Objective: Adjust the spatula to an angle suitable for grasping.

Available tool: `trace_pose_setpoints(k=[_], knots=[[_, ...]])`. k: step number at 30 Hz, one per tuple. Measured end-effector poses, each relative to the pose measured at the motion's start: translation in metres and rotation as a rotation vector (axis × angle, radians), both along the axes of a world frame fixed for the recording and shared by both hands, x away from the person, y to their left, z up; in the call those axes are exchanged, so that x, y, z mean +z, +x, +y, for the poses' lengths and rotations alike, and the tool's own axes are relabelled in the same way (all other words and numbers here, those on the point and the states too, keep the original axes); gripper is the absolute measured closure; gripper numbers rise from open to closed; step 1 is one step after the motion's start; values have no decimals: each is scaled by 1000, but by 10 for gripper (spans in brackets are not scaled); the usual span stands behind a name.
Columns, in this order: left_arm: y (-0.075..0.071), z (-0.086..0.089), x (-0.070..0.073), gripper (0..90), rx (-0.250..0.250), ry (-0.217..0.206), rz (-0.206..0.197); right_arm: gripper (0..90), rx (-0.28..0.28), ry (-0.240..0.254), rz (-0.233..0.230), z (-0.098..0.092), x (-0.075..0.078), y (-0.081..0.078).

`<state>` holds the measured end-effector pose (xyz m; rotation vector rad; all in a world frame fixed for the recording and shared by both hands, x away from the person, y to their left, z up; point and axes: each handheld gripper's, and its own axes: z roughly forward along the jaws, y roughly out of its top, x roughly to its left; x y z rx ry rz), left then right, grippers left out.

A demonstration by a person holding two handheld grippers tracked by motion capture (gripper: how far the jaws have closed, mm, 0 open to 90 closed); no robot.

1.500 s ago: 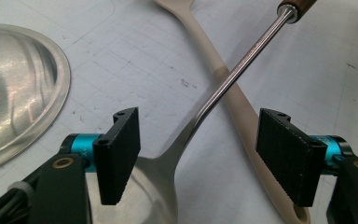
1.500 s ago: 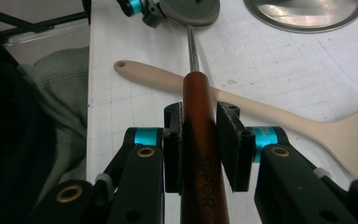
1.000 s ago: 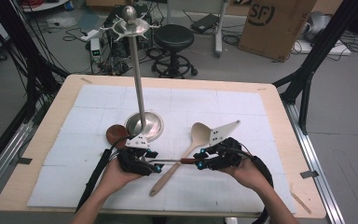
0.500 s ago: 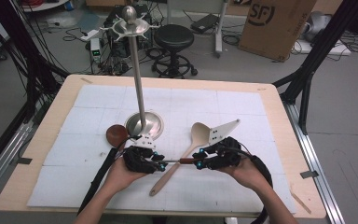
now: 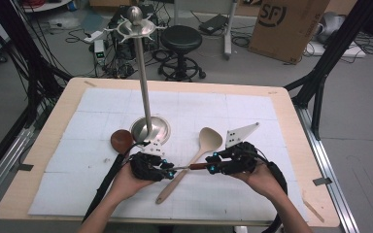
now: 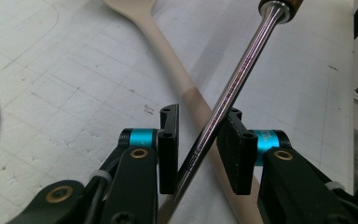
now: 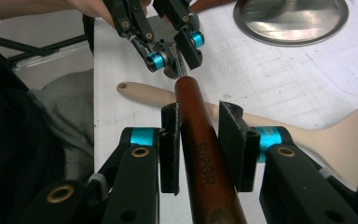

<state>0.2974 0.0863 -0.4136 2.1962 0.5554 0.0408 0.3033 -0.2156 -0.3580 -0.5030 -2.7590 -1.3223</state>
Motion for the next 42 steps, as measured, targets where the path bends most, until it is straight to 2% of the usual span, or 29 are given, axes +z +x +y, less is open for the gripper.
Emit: trace_pose_setpoints(k=[3, 8, 15, 20, 23, 25, 29, 37, 42], knots=[[0, 2, 1, 713, -1, 4, 0, 659, -19, 16, 5, -5, -1, 2], [0, 4, 4, 730, 8, -21, 0, 612, -56, 37, 4, -12, 1, 3], [0, 5, 5, 747, 9, -32, -1, 565, -100, 58, -3, -18, 1, 5], [0, 7, 7, 776, 8, -39, -11, 547, -132, 71, 10, -22, -1, 8], [1, 10, 10, 832, 22, -68, -5, 545, -148, 80, 12, -24, -2, 9], [2, 12, 10, 814, 27, -79, 8, 545, -158, 89, 11, -24, -2, 9], [2, 11, 10, 825, 32, -100, 18, 537, -169, 100, 9, -19, -4, 11], [1, 12, 12, 836, 30, -104, 7, 525, -172, 147, 8, 2, -2, 15], [1, 13, 14, 836, 36, -125, 8, 525, -178, 170, -12, 11, 1, 16]])
